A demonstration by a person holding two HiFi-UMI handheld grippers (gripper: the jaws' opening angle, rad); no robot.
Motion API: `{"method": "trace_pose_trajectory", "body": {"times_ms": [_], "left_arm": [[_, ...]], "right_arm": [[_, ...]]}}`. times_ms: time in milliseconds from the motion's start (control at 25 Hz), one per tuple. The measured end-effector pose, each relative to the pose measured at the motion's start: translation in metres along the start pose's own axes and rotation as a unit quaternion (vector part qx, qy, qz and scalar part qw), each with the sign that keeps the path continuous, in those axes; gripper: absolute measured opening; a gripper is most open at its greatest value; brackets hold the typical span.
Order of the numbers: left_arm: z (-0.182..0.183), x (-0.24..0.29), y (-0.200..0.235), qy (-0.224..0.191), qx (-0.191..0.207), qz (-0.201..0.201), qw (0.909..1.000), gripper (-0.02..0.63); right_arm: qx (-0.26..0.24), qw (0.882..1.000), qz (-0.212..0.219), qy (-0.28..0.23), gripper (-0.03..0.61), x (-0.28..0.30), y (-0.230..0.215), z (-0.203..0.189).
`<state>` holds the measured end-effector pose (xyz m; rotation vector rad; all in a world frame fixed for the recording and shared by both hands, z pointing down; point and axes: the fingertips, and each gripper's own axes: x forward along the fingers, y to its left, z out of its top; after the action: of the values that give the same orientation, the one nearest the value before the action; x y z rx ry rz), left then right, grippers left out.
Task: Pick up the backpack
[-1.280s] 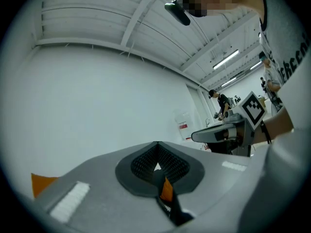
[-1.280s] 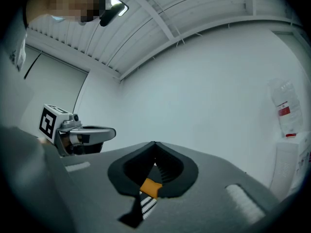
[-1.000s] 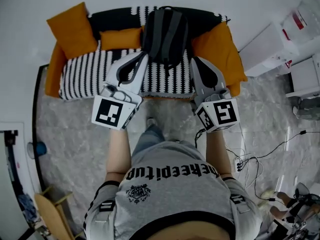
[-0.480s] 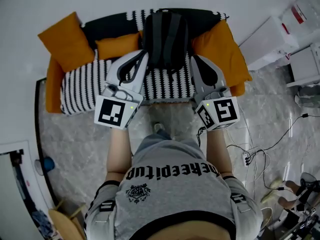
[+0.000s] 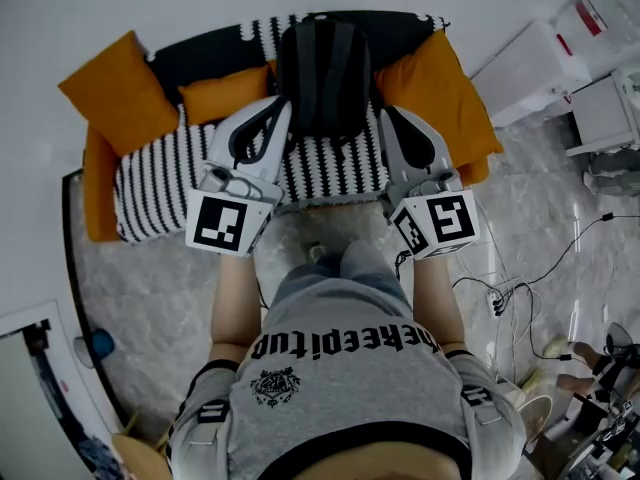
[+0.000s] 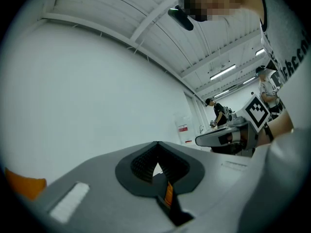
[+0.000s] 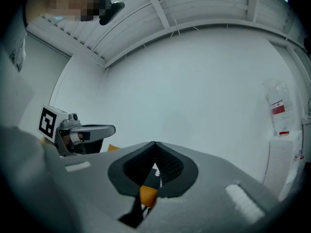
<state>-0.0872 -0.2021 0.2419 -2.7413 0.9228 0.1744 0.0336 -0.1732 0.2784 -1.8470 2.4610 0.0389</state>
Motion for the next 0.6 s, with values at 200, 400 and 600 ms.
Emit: {"method": "trace_pose_trajectory", "body": {"times_ms": [200, 400, 600], "left_arm": [[-0.007, 0.007, 0.007, -0.001, -0.011, 0.000, 0.9999, 0.018], [-0.018, 0.016, 0.022, 0.016, -0.016, 0.009, 0.9997, 0.018], [-0.023, 0.036, 0.040, 0.013, -0.015, 0.017, 0.9997, 0.018]], "right_arm": [[-0.001, 1.000, -0.003, 0.007, 0.003, 0.009, -0.005, -0.003], [0.001, 1.000, 0.000, 0.010, 0.003, 0.026, -0.014, -0.007], [0.000, 1.000, 0.005, 0.014, 0.003, 0.053, -0.028, -0.008]]}}
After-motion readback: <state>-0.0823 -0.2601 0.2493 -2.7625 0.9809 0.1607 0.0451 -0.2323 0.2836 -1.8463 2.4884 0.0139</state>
